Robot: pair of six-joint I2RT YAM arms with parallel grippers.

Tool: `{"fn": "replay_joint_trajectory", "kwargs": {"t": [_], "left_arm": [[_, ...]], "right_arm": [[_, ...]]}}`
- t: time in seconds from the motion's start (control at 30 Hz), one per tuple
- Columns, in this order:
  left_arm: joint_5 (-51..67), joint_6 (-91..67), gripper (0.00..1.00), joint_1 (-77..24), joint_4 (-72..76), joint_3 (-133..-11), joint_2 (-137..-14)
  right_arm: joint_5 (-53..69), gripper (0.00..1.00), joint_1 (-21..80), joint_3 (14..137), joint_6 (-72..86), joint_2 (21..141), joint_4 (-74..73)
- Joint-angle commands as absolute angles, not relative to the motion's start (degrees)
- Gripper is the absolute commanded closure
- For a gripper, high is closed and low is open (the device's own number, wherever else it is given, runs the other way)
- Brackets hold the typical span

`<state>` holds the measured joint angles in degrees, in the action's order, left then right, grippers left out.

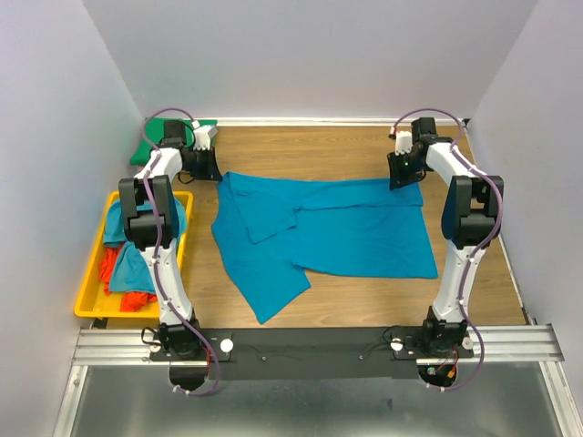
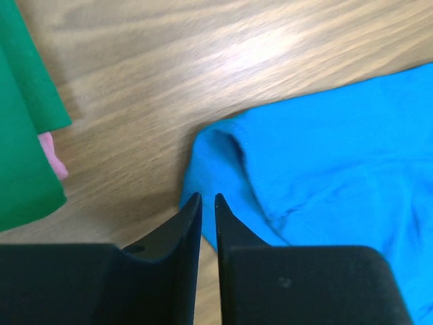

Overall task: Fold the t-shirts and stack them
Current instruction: Fold the tshirt

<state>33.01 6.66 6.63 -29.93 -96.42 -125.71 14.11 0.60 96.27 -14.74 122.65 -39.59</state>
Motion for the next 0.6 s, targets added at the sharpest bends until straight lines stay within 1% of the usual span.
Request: {"fn": "replay_joint_trajectory", "kwargs": {"t": [0.0, 0.03, 0.1, 0.3, 0.43, 0.57], "left_arm": [[36.56, 9.32, 0.73, 5.37, -29.01, -98.43, -119.62], [36.65, 8.79, 0.68, 4.67, -29.00, -99.05, -119.71], [36.65, 7.48, 0.64, 4.13, -29.61, -100.89, -121.02], [36.30, 6.24, 0.58, 3.34, -29.62, -102.48, -124.10], [35.42, 5.28, 0.57, 2.90, -29.97, -103.36, -125.94], [31.13, 3.78, 0.56, 2.55, -29.53, -103.10, -126.82]], "right_arm": [[11.34, 0.62, 1.23, 100.80, -16.53, 125.24, -39.90], [11.34, 0.62, 1.23, 101.42, -16.35, 126.38, -39.90], [10.55, 0.62, 1.32, 102.57, -16.00, 127.61, -39.73], [7.83, 0.62, 1.23, 104.32, -15.12, 129.90, -39.20], [6.33, 0.62, 1.23, 104.85, -14.41, 130.69, -38.94], [5.36, 0.62, 1.23, 105.03, -13.97, 131.31, -38.85]]}}
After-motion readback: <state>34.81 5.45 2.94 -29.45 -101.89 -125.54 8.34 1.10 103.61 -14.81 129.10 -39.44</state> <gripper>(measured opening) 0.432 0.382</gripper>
